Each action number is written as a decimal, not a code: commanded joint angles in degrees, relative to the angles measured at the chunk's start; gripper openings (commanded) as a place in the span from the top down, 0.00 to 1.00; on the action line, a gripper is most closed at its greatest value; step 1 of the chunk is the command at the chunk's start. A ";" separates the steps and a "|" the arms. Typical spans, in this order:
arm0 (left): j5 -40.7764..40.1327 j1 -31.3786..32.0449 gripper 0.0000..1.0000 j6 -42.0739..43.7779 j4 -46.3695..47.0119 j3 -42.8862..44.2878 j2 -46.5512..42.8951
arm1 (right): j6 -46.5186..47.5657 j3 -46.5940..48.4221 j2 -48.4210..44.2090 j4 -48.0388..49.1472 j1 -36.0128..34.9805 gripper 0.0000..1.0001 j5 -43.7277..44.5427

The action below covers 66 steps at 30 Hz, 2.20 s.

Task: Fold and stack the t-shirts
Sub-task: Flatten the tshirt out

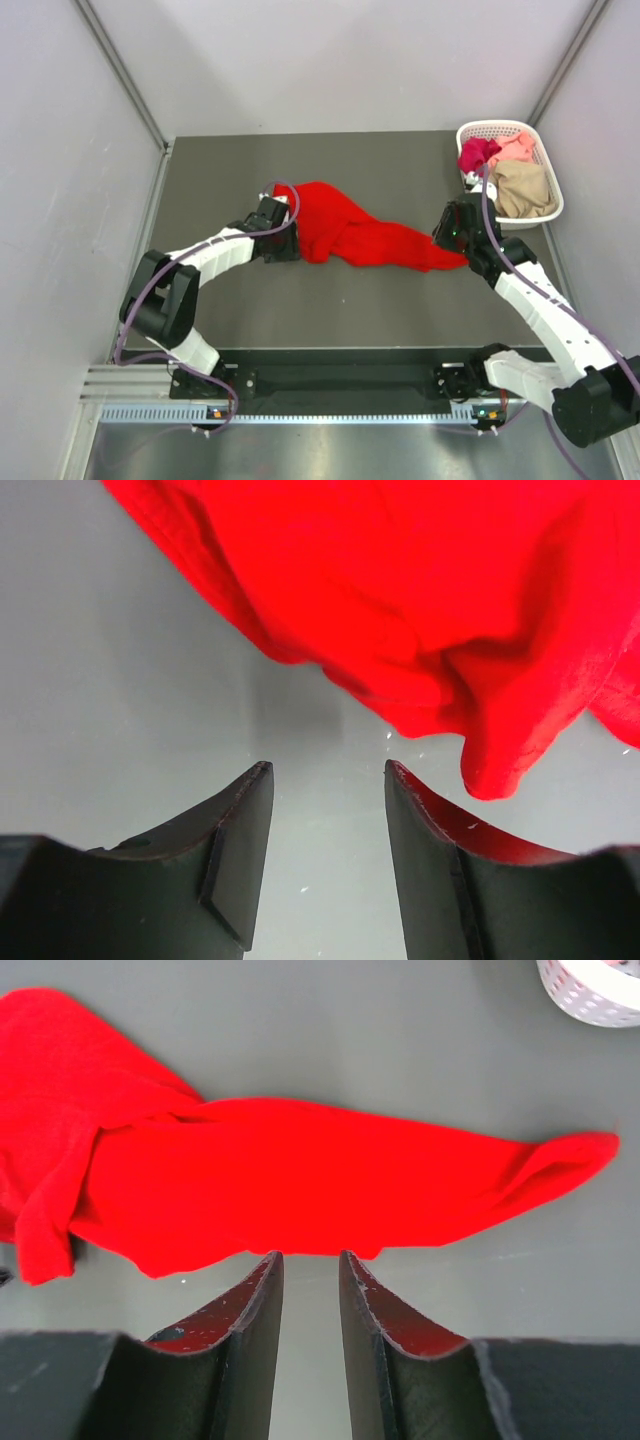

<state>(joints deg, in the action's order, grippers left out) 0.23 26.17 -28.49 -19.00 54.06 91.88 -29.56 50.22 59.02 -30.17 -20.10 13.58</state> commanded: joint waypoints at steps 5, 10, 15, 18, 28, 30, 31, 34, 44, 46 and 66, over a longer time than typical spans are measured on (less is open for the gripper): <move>7.24 -0.95 0.47 -1.21 10.73 -1.33 0.76 | 0.82 0.50 -0.49 2.75 -1.17 0.71 -0.49; 6.71 -0.86 0.50 -2.53 10.22 0.60 4.71 | 0.91 0.15 -0.58 2.58 -1.26 0.71 -0.49; 5.75 -0.77 0.67 -3.06 7.95 2.71 6.65 | 1.00 -0.47 -1.63 2.14 -1.35 0.71 0.04; 1.63 -0.69 0.97 -3.94 -0.02 5.52 4.90 | 1.26 -0.47 -2.42 1.17 -1.43 0.71 0.39; -6.82 -0.77 1.00 -7.63 -23.16 15.71 -14.78 | -0.58 -1.79 -5.32 -2.87 -1.35 0.72 3.46; -6.38 -0.77 1.00 -8.77 -25.37 16.68 -17.43 | -1.46 -1.96 -5.41 -3.75 -1.35 0.73 4.86; -5.60 -0.69 1.00 -9.04 -26.25 17.21 -18.13 | -2.51 -2.14 -5.59 -4.71 -1.17 0.73 6.61; -5.58 -0.69 1.00 -10.09 -28.28 17.04 -20.68 | -4.71 -3.10 -5.68 -5.16 -0.13 0.71 10.39; 1.15 -5.25 1.00 -7.28 -19.68 15.80 -7.26 | -4.37 -0.03 -2.95 -3.32 1.02 0.71 7.95; 1.53 -7.18 1.00 -6.58 -18.88 20.09 -0.78 | -4.01 -1.08 -2.69 -2.17 1.03 0.70 7.86; 1.24 -12.63 0.53 -4.64 -6.43 5.27 -7.24 | -1.03 -2.58 -0.05 3.45 0.94 0.70 2.15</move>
<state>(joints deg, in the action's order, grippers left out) -4.80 16.73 -31.83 -35.62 62.15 84.47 -31.55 47.62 59.44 -29.54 -19.33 16.97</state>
